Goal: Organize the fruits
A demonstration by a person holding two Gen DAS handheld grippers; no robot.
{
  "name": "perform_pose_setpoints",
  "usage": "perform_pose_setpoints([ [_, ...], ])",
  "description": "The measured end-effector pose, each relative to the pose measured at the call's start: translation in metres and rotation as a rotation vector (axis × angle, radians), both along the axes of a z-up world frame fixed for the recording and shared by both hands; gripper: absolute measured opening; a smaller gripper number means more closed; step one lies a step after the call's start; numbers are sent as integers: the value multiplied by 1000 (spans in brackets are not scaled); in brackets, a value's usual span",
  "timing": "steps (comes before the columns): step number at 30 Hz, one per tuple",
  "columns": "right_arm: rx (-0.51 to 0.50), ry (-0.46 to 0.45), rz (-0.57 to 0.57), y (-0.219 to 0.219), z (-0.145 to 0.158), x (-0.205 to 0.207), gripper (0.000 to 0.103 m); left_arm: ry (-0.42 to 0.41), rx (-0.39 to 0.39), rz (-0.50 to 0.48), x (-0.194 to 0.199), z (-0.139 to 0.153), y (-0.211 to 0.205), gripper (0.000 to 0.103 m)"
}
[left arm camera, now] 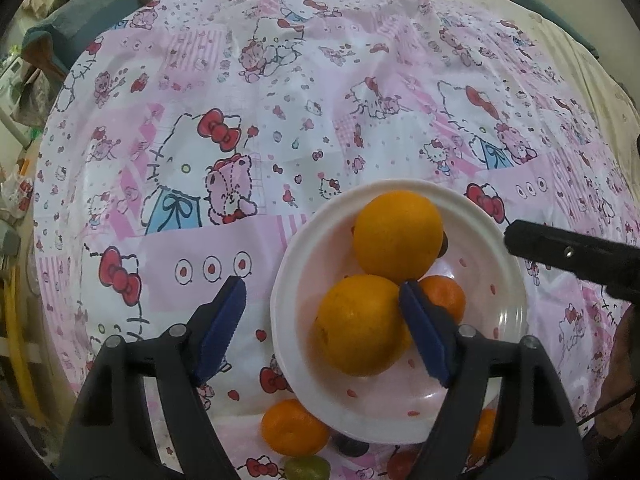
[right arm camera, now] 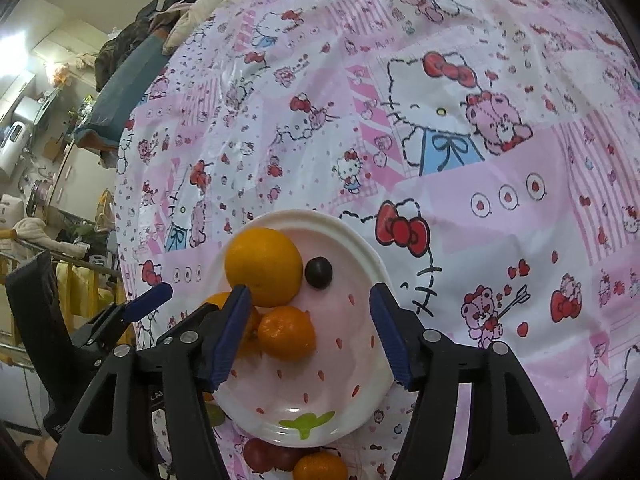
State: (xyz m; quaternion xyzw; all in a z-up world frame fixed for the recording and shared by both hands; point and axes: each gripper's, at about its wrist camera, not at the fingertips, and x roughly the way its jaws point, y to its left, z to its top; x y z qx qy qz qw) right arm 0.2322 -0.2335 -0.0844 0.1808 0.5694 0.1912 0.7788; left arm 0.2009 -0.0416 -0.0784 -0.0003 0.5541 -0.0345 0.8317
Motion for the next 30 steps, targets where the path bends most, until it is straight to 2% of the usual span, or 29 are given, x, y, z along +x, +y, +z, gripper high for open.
perform_pose_setpoints([
  [17,1,-97,-7,-10,44,-49,74,-89,-17,35,-38,38,17,76],
  [30,-11,-113,-22,-21,50,-100,74,-120,-50,84,-82,61,40,76],
])
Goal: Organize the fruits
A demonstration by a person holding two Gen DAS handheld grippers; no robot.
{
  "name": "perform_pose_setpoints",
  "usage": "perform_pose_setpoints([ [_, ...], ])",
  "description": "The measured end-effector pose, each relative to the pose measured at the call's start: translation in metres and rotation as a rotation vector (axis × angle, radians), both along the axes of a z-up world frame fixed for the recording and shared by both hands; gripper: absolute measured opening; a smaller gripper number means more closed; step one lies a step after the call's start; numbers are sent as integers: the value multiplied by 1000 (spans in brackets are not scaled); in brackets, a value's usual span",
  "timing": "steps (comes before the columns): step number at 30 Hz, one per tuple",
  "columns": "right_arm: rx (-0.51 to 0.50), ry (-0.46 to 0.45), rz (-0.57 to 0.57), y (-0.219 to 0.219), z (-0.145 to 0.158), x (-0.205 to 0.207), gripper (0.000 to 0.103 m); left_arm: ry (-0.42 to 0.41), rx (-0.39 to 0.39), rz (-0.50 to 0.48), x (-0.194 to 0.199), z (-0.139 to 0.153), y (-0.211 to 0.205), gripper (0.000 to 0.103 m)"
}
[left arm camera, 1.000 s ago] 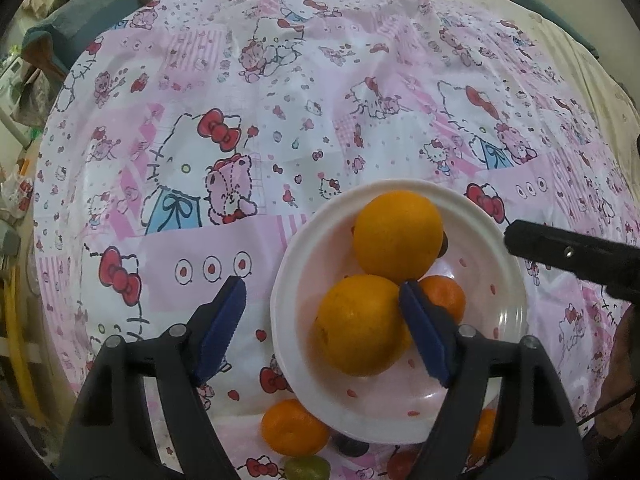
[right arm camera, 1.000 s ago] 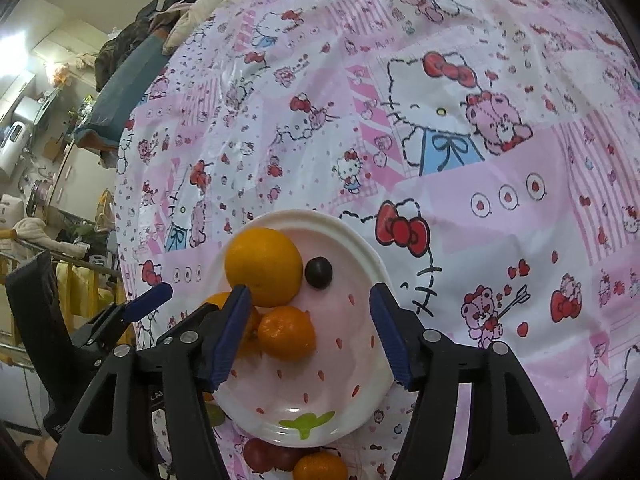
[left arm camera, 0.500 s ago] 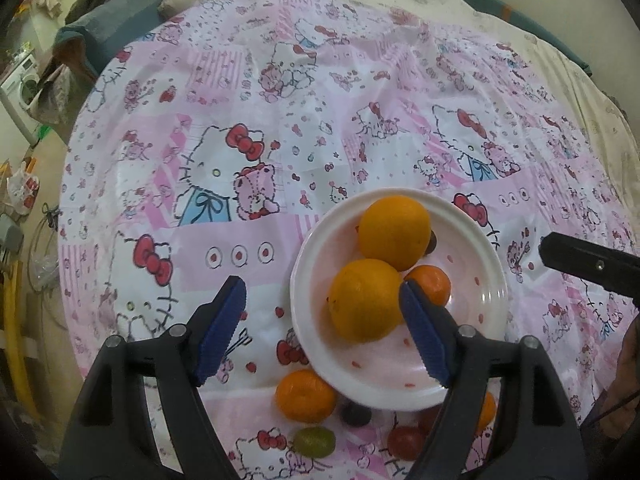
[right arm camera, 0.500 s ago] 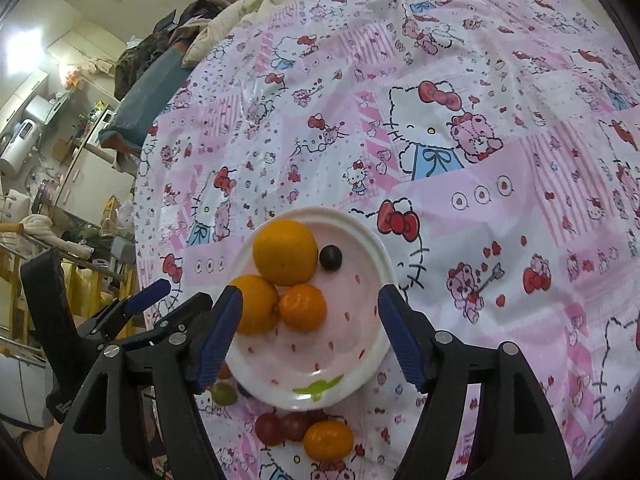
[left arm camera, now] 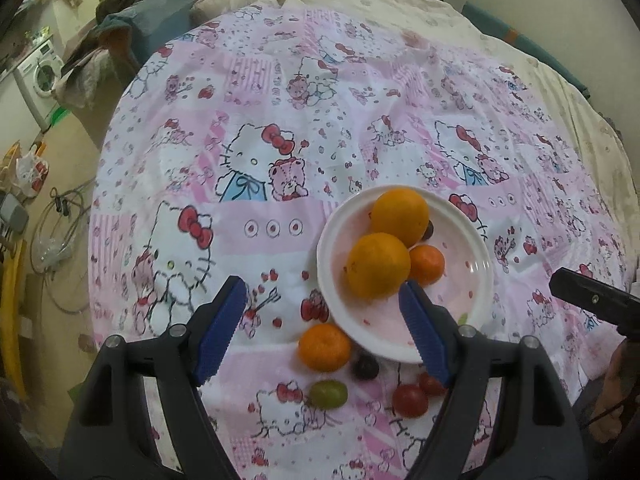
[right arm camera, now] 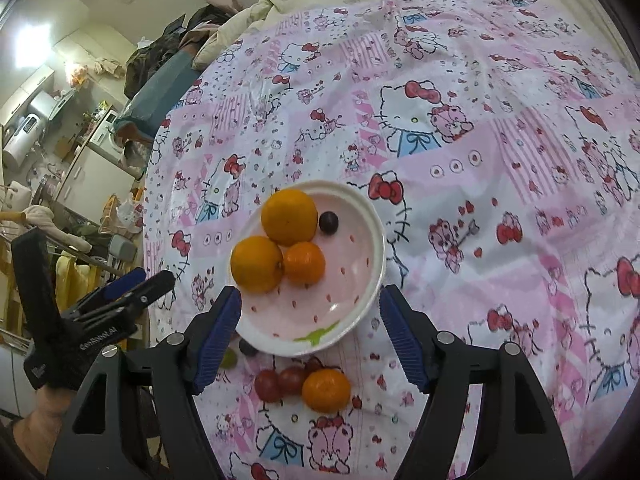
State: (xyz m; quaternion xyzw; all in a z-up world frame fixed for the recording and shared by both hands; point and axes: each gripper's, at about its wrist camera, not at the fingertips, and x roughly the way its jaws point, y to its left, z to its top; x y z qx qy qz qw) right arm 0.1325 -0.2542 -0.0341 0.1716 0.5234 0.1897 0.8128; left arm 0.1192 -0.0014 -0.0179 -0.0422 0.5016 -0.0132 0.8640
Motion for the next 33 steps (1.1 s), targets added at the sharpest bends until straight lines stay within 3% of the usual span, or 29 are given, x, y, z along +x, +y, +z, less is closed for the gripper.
perform_pose_setpoints([
  [16,0,21,-13,1,-8,-31,74,-13,-24,57,-46,6,19,76],
  [27,86,172,-41,1,-44,-20,74,38,-55,138,-47,-9,35,78],
  [29,88,197,-40,3,-50,-18,74,51,-67,154,-46,-12,38,86],
  [33,40,245,-4,17,-64,-17,74,75,-74,163,-44,-15,39,86],
])
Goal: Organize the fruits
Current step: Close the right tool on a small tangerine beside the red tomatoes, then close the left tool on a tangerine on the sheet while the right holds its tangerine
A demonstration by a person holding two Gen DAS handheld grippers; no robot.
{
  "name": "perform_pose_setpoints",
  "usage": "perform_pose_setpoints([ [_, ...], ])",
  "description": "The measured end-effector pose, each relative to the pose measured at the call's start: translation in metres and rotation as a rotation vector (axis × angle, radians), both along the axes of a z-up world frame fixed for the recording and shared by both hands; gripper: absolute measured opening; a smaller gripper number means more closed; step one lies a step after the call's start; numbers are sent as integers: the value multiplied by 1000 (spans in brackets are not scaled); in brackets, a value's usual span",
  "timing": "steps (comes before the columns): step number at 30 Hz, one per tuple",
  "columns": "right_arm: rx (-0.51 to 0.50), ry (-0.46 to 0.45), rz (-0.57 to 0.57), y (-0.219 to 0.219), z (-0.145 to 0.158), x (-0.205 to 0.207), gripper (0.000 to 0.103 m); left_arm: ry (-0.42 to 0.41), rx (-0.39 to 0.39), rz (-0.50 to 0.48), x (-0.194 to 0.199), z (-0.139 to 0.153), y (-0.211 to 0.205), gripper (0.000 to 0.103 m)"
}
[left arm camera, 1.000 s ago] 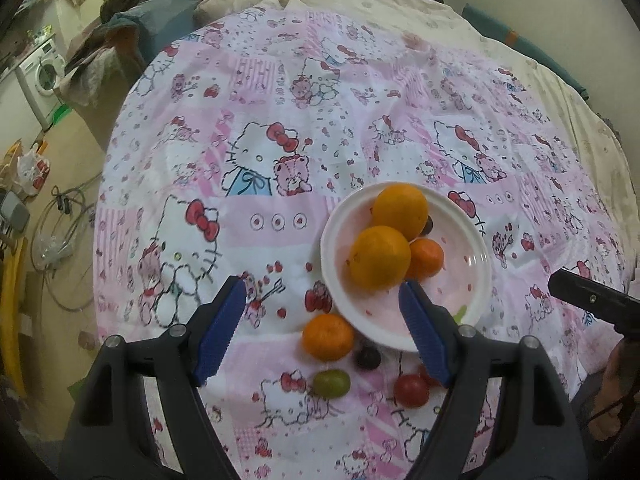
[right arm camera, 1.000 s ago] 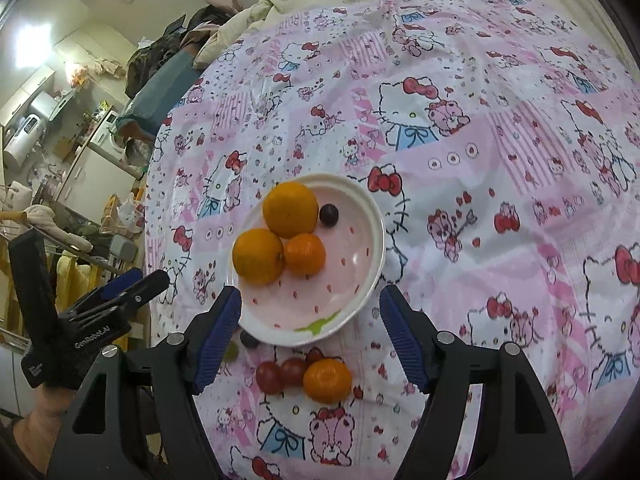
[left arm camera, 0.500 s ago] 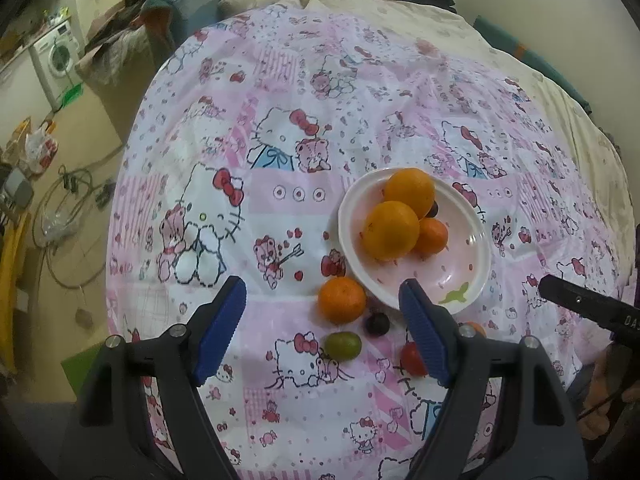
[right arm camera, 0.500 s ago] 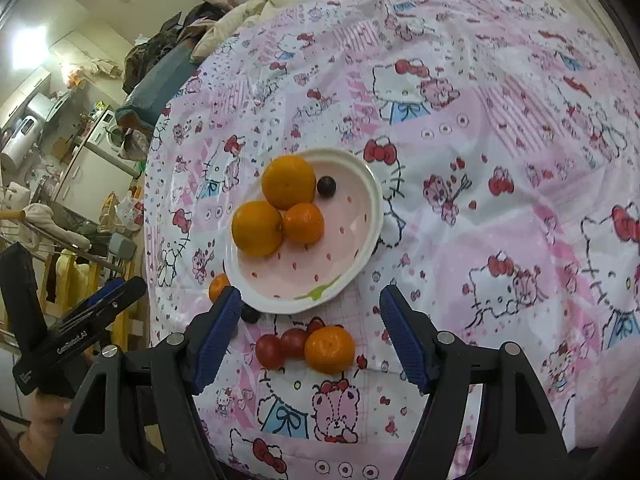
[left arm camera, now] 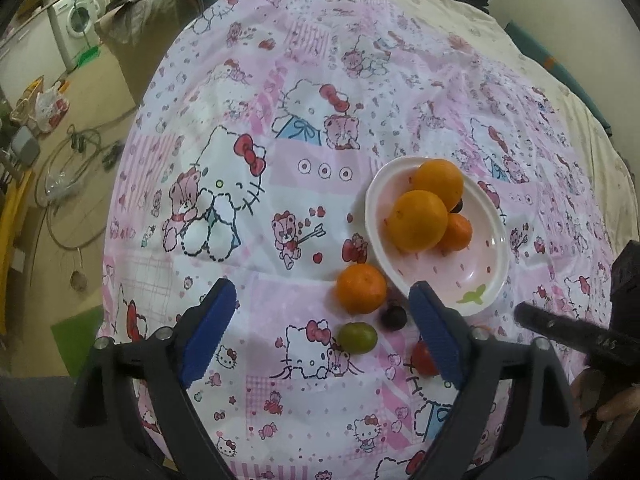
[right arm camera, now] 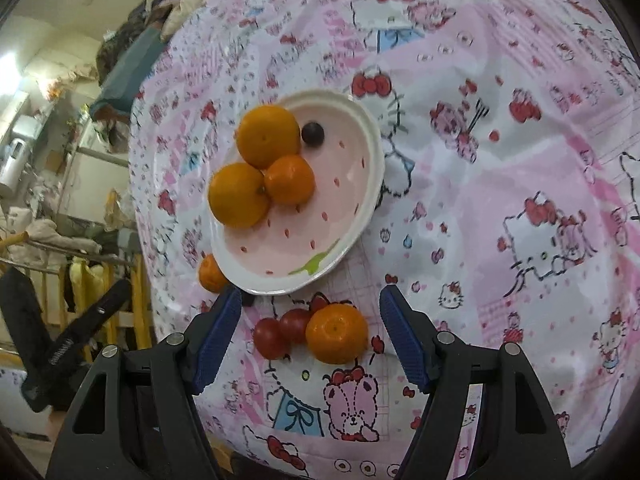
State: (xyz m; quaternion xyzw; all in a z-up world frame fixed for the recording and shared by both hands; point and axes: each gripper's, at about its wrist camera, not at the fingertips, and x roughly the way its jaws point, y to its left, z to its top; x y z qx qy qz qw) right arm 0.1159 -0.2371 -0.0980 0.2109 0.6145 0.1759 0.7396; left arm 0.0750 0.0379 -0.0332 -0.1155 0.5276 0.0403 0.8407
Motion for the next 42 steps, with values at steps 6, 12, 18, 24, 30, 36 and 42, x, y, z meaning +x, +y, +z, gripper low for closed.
perform_pose_setpoints([
  [6,-79,90,77,17,-26,-6,64,13,-2,16,1,-1,2,86],
  [12,-144,93,141,28,-32,-12,45,38,-28,58,5,-7,11,86],
  [18,-127,48,124,19,-18,-13,44,60,-23,67,6,-13,14,86],
  [24,-61,-19,57,0,2,-13,44,143,-23,14,17,-38,-2,86],
  [30,-24,-34,22,-11,11,-13,44,208,5,-79,35,-62,-29,74],
  [36,-10,-33,11,-13,13,-11,44,233,-4,-107,44,-75,-40,68],
  [42,-1,-36,11,-16,15,-11,44,265,-25,-132,51,-88,-45,43],
])
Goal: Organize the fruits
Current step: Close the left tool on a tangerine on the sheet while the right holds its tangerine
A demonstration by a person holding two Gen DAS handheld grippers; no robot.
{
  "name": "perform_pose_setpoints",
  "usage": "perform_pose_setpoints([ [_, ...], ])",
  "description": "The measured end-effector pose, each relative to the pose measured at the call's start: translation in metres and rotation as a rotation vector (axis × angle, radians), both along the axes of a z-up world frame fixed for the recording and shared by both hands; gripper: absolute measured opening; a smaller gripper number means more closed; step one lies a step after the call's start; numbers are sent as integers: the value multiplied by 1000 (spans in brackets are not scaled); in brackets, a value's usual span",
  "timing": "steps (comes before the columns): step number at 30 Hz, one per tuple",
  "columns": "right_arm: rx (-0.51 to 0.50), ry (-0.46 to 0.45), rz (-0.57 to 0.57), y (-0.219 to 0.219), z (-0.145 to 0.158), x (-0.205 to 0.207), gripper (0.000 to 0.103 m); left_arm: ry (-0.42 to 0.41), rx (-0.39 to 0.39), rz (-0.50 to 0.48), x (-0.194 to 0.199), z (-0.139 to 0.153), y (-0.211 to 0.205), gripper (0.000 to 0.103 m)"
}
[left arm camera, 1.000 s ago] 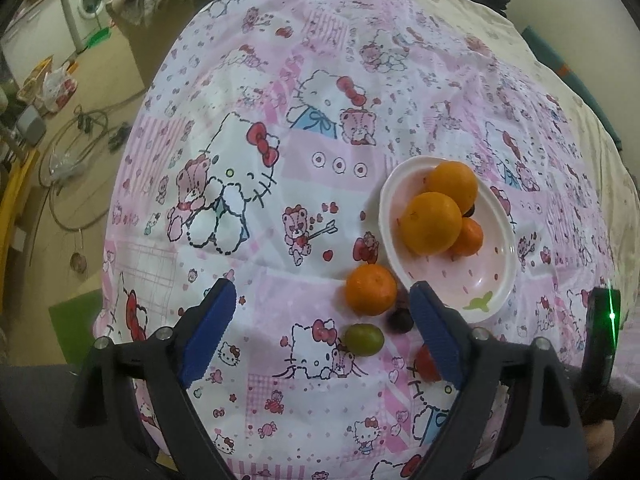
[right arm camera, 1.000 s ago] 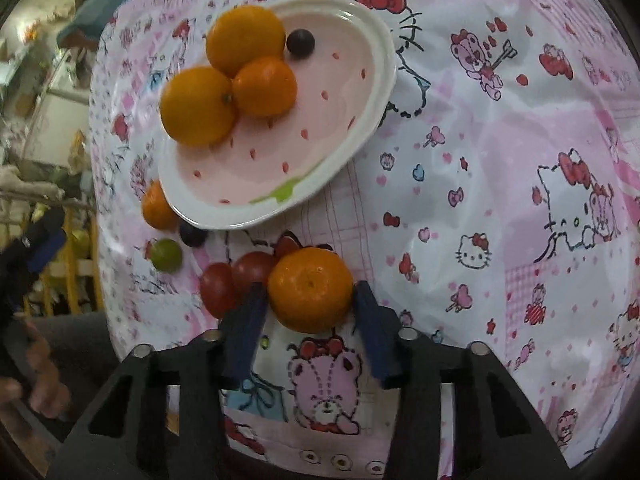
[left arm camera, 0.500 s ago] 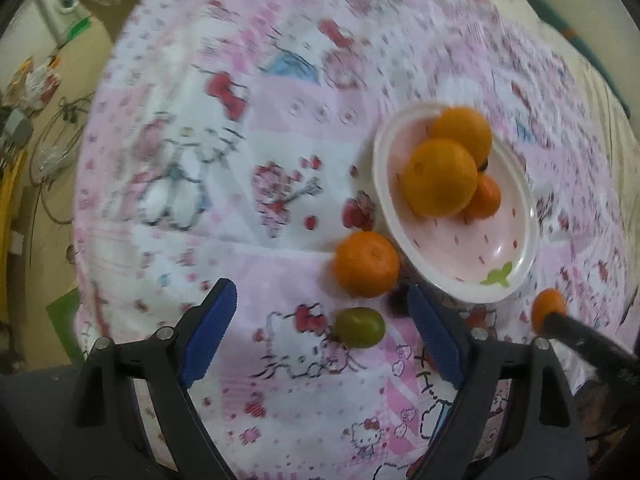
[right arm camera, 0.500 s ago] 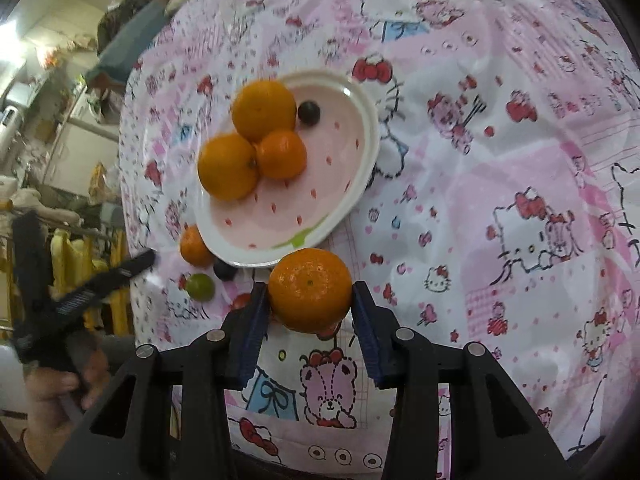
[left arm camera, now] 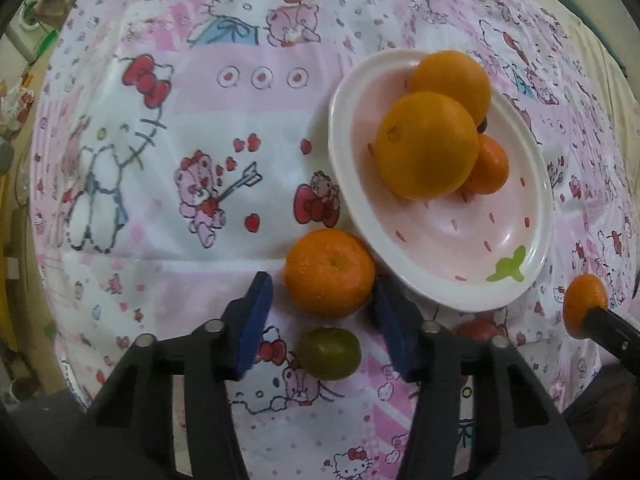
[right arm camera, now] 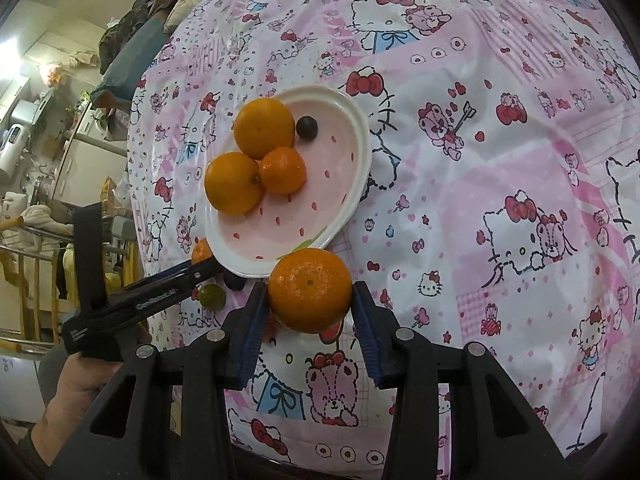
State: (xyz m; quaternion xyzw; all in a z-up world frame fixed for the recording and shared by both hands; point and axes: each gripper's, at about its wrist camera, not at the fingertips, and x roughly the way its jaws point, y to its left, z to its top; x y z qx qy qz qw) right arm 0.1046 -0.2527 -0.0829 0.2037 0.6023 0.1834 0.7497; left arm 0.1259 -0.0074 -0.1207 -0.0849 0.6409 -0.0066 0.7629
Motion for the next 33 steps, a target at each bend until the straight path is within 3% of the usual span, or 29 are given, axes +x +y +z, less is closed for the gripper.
perform_pose_setpoints([
  [8,-6,-1,3,2,1,1,44,-17,7,-12,-2,5,-6,38],
  [18,-13,-19,2,2,3,2,44,-80,36,53,-15,27,17,38],
  [33,-13,-110,-56,-20,22,2,44,-288,78,88,-26,79,25,38],
])
